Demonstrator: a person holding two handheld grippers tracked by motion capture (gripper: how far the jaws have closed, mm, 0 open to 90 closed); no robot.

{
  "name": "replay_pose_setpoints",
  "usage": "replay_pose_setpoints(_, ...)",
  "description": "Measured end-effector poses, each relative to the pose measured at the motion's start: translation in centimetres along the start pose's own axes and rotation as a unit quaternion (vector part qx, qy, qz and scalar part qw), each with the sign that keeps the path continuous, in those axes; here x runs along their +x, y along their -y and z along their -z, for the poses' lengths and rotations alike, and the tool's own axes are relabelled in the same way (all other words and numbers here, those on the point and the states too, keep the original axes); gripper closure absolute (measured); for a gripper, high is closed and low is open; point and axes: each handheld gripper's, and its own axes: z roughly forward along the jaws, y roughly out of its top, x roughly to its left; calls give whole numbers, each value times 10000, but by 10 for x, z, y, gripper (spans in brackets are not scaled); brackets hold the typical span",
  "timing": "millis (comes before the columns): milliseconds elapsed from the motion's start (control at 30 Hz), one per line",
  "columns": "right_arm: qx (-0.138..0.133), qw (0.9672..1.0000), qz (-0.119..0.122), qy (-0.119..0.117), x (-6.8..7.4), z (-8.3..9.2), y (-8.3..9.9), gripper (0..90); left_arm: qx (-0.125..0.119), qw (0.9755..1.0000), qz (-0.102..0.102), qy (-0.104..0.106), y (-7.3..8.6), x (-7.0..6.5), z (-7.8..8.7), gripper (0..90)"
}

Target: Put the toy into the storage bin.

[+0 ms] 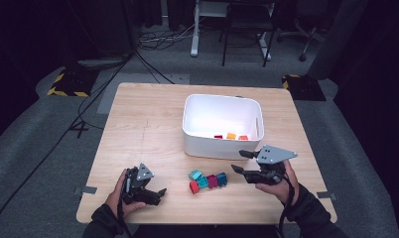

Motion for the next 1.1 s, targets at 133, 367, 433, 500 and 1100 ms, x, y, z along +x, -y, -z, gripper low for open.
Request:
replay_pose_setpoints(133,180,9996,68,-215,3,-12,14,418,-2,10000,13,-2,0,0,0,5)
replay_pose_setpoints(367,478,9972,93,-572,9,-35,39,371,0,10000,0,2,0,0,0,5)
replay_pose_setpoints(433,616,9959,50,-664,10,-42,45,359,0,10000,0,-2,0,0,0,5)
replay_pose_setpoints(500,699,9949,116,-712,10,-48,50,359,-1,10000,12,-10,0,0,0,5)
replay_pose_setpoints(1100,992,9888,108,-1110,3,-84,62,342,-1,10000,13,-12,0,0,0,6)
